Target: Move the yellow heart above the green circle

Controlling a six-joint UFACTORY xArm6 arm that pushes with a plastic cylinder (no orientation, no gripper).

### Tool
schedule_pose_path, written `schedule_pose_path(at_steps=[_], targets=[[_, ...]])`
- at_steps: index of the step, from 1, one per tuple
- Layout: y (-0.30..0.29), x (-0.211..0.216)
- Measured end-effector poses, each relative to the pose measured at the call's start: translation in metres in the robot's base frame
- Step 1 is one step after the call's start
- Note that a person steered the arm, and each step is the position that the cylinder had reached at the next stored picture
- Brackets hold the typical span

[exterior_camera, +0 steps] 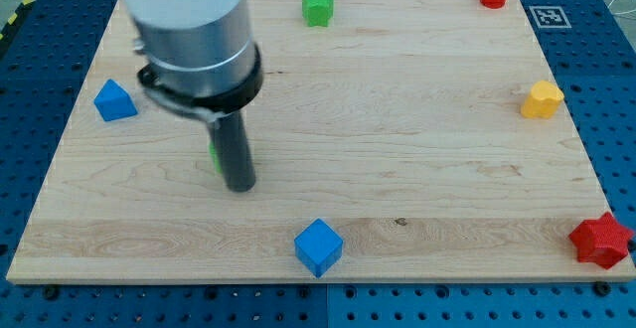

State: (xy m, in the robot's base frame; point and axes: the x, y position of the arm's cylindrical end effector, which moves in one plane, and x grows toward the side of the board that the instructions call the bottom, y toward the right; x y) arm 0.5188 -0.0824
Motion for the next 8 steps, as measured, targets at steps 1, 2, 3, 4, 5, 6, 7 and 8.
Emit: schedule_pose_path(at_steps=[1,2,3,4,5,6,7,8], targets=[[0.001,0.0],[0.038,-0.007],[0.099,-0.045],[0.143,-0.106],[0.216,-0.156],[0.298,-0.179],[0.375,-0.168],[0.426,-0.147]])
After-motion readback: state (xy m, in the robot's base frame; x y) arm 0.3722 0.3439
